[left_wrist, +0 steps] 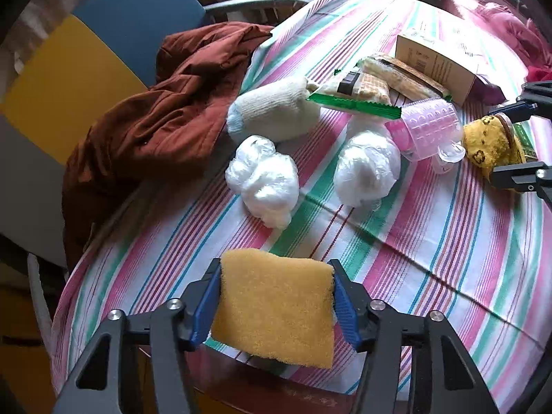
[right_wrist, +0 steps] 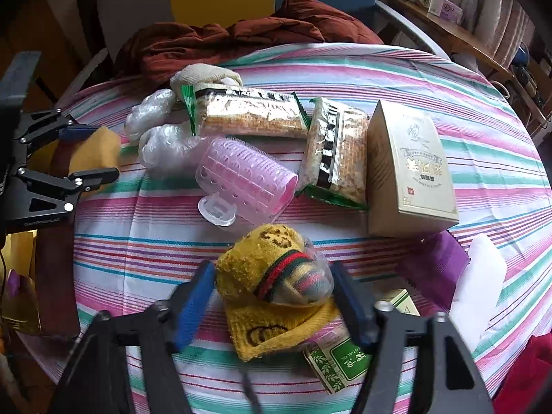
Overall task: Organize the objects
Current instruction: 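Grasp a second yellow sponge with left tool while right tool grasps the yellow knitted hat, then carry sponge and hat into the gold tray and open both tools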
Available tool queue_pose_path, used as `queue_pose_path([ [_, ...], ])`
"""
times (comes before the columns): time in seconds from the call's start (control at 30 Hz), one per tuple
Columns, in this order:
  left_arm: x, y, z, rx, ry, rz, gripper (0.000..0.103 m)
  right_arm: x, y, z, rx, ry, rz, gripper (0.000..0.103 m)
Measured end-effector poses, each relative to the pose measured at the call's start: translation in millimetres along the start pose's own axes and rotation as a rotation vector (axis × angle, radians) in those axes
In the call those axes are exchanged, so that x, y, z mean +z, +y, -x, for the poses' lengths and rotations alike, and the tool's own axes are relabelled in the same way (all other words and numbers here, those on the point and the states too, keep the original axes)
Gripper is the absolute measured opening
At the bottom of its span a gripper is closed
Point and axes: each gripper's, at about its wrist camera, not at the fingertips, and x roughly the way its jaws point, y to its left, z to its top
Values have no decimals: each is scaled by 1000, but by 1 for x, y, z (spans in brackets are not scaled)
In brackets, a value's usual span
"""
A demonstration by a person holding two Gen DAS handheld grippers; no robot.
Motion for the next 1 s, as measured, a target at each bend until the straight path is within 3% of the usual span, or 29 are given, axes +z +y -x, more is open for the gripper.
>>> queue_pose_path([
  [0.2,-15,1,37,-1,-103,126,58,3,-9,5,28,-28,-41,44],
  [0.53,-51,-17,127,-23,-295,342,59,9,-25,24,110,-130,-116,42],
  [0.63,-65,-26,142,-2,-325,379,59,9,-16,44,302,-213,-66,42],
  [0.7,-77,-28,148,-16,-339,419,59,6,-7,57,363,-268,-20,42],
  [0.8,-98,-32,158,-16,-350,484,59,6,-6,60,424,-281,-20,42],
  [1.0,-147,-35,171,23,-355,624,59,0,9,51,340,-237,45,42],
])
